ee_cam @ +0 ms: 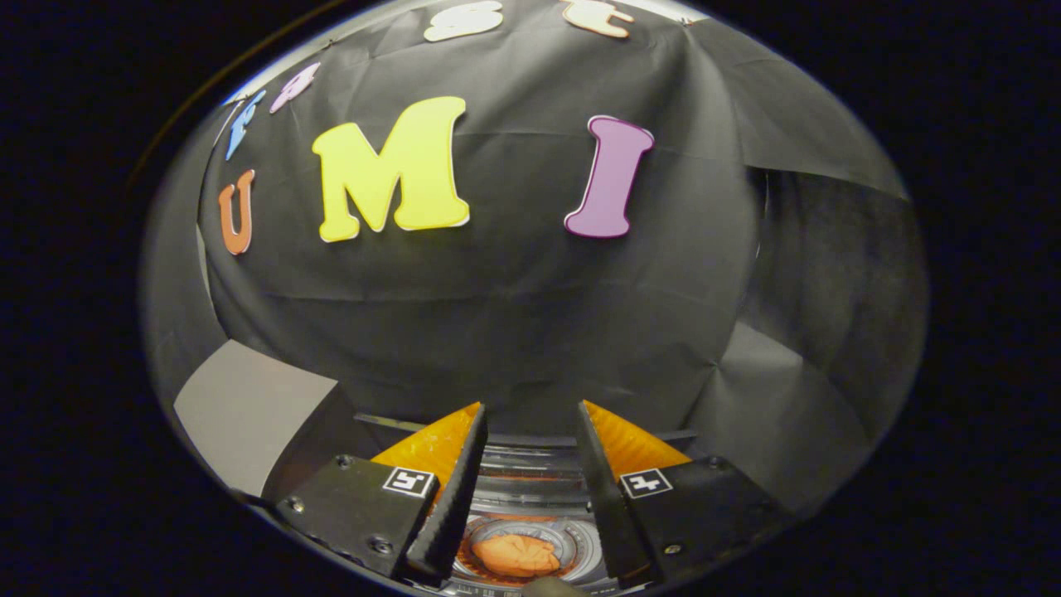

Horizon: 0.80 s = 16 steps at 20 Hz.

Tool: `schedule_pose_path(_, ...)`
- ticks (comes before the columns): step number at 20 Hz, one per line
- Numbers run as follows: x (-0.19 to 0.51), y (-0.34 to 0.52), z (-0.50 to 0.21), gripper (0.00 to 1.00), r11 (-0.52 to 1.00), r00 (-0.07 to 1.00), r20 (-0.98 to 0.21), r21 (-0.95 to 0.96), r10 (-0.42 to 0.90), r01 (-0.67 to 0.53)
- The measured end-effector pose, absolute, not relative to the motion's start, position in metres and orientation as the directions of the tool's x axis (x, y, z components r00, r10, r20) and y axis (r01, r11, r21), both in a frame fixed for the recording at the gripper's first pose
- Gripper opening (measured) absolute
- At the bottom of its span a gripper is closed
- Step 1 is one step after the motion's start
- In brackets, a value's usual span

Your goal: Put the clothes into the washing machine and then close the washing machine lid.

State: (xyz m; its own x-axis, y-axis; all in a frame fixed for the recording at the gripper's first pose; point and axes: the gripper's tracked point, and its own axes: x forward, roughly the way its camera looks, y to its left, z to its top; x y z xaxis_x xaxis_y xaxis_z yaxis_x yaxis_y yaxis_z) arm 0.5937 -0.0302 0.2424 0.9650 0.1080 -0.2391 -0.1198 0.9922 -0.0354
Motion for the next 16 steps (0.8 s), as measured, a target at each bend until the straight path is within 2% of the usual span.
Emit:
schedule_pose_path(5,0.641,-0.019,0.22,0.68,0.995,0.948,-0.304,0.0,0.097,-0.102)
schedule_pose_path(9,0.669,-0.01,0.211,0.68,0.993,0.947,-0.307,-0.032,0.096,-0.112)
schedule_pose_path(12,0.676,-0.008,0.173,0.68,0.991,0.913,-0.396,-0.04,0.1,-0.126)
schedule_pose_path(13,0.683,-0.01,0.181,0.71,0.994,0.937,-0.335,-0.016,0.1,-0.112)
schedule_pose_path(16,0.675,-0.016,0.177,0.78,0.992,0.937,-0.326,0.001,0.122,-0.129)
